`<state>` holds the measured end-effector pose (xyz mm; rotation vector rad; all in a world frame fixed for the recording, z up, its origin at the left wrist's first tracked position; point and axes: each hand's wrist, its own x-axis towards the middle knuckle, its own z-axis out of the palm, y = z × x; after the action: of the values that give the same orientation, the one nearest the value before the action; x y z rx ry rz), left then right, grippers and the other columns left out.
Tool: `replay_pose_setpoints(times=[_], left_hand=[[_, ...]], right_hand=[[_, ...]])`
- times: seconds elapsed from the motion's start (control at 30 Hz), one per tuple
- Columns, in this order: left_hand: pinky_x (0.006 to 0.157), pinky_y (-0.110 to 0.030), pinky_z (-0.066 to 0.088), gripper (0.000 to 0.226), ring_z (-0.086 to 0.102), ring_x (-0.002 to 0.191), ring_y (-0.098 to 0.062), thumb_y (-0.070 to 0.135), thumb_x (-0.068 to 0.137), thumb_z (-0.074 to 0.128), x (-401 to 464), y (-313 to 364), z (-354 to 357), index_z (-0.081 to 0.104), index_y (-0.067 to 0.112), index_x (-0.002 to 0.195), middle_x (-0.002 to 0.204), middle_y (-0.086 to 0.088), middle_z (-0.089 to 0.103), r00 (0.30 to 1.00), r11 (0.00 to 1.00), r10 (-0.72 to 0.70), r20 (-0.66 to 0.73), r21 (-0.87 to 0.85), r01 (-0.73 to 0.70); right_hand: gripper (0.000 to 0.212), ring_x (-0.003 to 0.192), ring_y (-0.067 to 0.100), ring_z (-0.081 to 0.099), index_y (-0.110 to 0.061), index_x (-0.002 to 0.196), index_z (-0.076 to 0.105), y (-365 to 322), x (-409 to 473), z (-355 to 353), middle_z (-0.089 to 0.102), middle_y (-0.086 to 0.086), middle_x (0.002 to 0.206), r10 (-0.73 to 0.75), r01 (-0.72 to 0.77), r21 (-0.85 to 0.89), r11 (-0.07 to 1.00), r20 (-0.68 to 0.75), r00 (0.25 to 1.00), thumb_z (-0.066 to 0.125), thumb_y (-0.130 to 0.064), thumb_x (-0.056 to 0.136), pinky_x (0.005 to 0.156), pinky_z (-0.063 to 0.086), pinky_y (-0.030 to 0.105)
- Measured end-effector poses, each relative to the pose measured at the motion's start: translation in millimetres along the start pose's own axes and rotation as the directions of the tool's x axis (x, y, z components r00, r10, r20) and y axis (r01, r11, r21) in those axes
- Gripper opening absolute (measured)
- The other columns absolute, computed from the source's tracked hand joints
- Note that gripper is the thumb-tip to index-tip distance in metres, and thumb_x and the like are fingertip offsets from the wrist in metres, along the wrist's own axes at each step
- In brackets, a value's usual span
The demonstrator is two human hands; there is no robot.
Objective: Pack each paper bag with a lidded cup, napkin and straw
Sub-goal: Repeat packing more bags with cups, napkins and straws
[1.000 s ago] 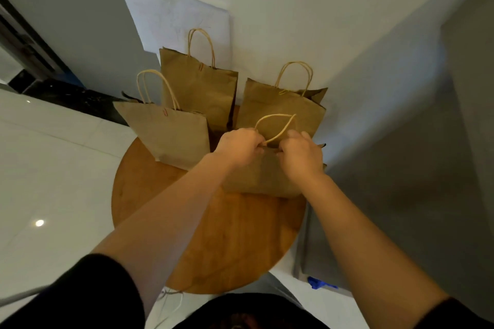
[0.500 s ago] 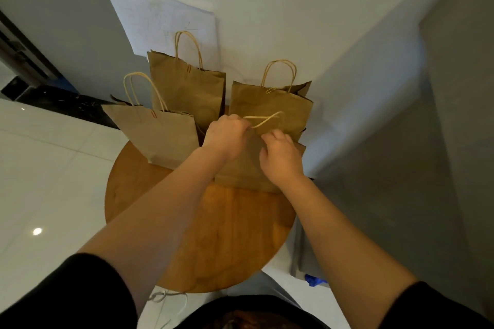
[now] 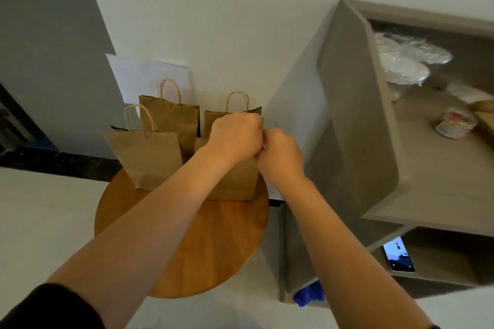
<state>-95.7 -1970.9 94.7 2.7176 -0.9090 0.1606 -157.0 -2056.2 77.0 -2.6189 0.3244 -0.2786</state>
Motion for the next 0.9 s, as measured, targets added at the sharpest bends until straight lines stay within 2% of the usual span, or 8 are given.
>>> replay_pose_setpoints(times=[0.1, 0.2, 0.27, 0.4, 0.57, 0.67, 0.73, 0.9], left_hand=[[0.065, -0.032, 0.043, 0.025, 0.059, 0.084, -0.026, 0.026, 0.092, 0.043, -17.3, 33.7, -29.9, 0.062, 0.011, 0.100, 0.092, -0.006, 0.064, 0.998, 0.999, 0.030, -0.056, -0.009, -0.031], [0.064, -0.030, 0.040, 0.020, 0.057, 0.081, -0.023, 0.027, 0.090, 0.046, -40.3, 76.1, -50.9, 0.061, 0.014, 0.090, 0.086, -0.004, 0.063, 0.991, 0.995, 0.062, -0.121, -0.066, -0.071], [0.064, -0.029, 0.037, 0.018, 0.054, 0.078, -0.020, 0.028, 0.089, 0.048, -57.8, 109.2, -57.9, 0.061, 0.016, 0.089, 0.083, 0.000, 0.061, 0.985, 0.987, 0.086, -0.147, -0.122, -0.105], [0.065, -0.030, 0.044, 0.011, 0.056, 0.076, -0.019, 0.024, 0.088, 0.051, -90.6, 185.8, -49.4, 0.060, 0.019, 0.083, 0.078, 0.002, 0.059, 0.975, 0.951, 0.150, -0.165, -0.245, -0.187], [0.064, -0.028, 0.039, 0.012, 0.054, 0.078, -0.014, 0.028, 0.089, 0.052, -119.7, 290.9, -14.1, 0.061, 0.021, 0.088, 0.084, 0.003, 0.062, 0.962, 0.914, 0.264, -0.073, -0.299, -0.274], [0.067, -0.026, 0.041, 0.012, 0.054, 0.082, -0.013, 0.024, 0.092, 0.051, -122.0, 336.7, 4.0, 0.061, 0.018, 0.095, 0.093, -0.001, 0.062, 0.948, 0.888, 0.315, 0.038, -0.364, -0.281], [0.076, -0.030, 0.047, 0.017, 0.057, 0.090, -0.017, 0.021, 0.094, 0.050, -115.0, 358.2, 12.7, 0.062, 0.015, 0.103, 0.099, -0.004, 0.063, 0.935, 0.873, 0.341, 0.098, -0.403, -0.276], [0.086, -0.031, 0.047, 0.027, 0.057, 0.102, -0.019, 0.019, 0.094, 0.051, -74.6, 395.1, 35.0, 0.060, 0.012, 0.119, 0.113, -0.008, 0.062, 0.931, 0.875, 0.337, 0.139, -0.411, -0.255]], right_hand=[[0.032, 0.065, 0.024, 0.042, -0.021, 0.060, 0.032, -0.6, -28.3, -37.3, 0.044, 0.002, 0.071, 0.002, 0.001, 0.084, 0.996, -0.037, 0.999, 0.045, -0.006, 0.086, 0.047, 0.024, 0.029], [0.016, 0.068, 0.026, 0.051, -0.008, 0.069, 0.049, 11.6, -65.6, -74.4, 0.051, 0.006, 0.072, -0.013, 0.033, 0.162, 0.986, -0.118, 0.993, 0.047, -0.006, 0.085, 0.055, 0.038, 0.032], [0.015, 0.065, 0.021, 0.052, -0.001, 0.077, 0.056, 29.5, -94.4, -99.0, 0.055, 0.008, 0.072, -0.009, 0.051, 0.221, 0.974, -0.186, 0.983, 0.049, -0.009, 0.087, 0.059, 0.043, 0.033], [0.014, 0.065, 0.006, 0.051, -0.013, 0.087, 0.064, 81.7, -159.2, -145.8, 0.060, 0.000, 0.080, 0.064, 0.003, 0.257, 0.966, -0.250, 0.966, 0.052, -0.018, 0.091, 0.057, 0.040, 0.019], [0.012, 0.074, 0.003, 0.056, -0.020, 0.100, 0.061, 159.8, -235.7, -190.4, 0.062, -0.005, 0.089, 0.245, -0.175, 0.248, 0.953, -0.285, 0.927, 0.052, -0.024, 0.093, 0.066, 0.048, 0.020], [0.015, 0.068, 0.002, 0.050, -0.017, 0.105, 0.062, 201.3, -265.9, -212.8, 0.055, -0.010, 0.081, 0.344, -0.283, 0.221, 0.933, -0.324, 0.881, 0.053, -0.022, 0.094, 0.059, 0.040, 0.014], [0.017, 0.067, 0.003, 0.050, -0.015, 0.106, 0.063, 224.8, -277.2, -226.7, 0.052, -0.010, 0.078, 0.381, -0.321, 0.218, 0.922, -0.360, 0.851, 0.054, -0.021, 0.094, 0.059, 0.038, 0.013], [0.019, 0.083, 0.008, 0.053, -0.013, 0.107, 0.065, 283.9, -275.3, -251.8, 0.058, -0.002, 0.096, 0.454, -0.384, 0.248, 0.890, -0.389, 0.801, 0.055, -0.020, 0.092, 0.063, 0.038, 0.015]])
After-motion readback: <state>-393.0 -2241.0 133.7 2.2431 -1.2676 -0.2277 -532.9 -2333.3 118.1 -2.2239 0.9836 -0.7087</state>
